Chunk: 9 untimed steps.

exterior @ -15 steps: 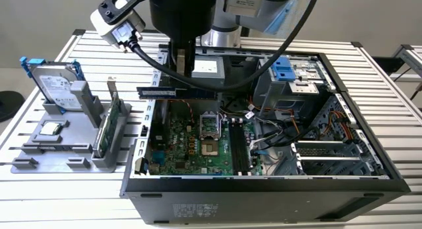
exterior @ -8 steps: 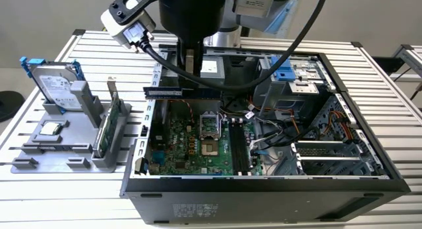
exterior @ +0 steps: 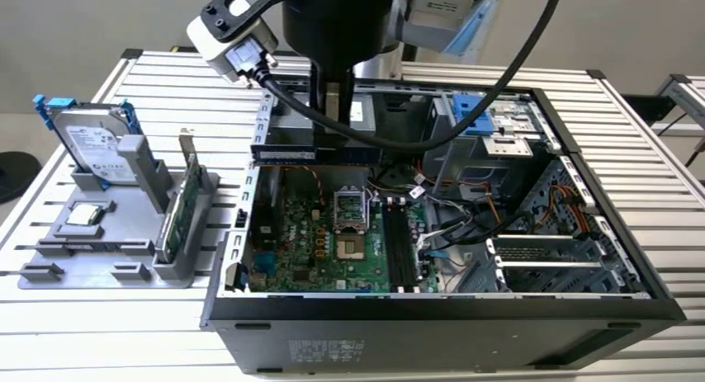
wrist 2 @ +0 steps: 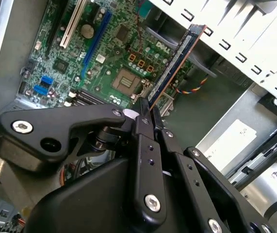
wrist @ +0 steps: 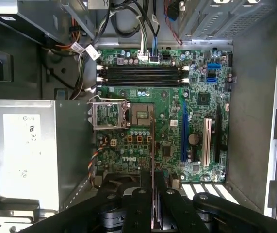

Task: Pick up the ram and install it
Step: 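Pick up the ram and move it above insertion slot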

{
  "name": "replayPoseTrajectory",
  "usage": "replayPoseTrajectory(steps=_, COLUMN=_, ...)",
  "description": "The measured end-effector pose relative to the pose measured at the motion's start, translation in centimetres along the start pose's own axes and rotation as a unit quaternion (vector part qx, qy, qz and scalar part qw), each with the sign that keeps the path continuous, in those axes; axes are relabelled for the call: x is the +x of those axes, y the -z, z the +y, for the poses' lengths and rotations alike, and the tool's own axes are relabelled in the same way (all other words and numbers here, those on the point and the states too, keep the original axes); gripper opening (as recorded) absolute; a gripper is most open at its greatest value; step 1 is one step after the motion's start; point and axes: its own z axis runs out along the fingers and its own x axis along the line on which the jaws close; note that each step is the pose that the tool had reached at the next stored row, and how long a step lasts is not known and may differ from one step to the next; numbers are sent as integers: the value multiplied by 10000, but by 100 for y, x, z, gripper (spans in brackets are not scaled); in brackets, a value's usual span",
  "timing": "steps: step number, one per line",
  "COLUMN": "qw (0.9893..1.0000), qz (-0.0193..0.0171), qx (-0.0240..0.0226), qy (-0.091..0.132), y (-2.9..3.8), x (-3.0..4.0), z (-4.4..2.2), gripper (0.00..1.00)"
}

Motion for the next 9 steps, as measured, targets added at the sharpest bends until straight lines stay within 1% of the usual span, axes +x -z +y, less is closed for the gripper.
replayPoseTrajectory(steps=9, qw=10000, qz=0, qx=0, qy=0, y=3, x=1, z=114, gripper=0)
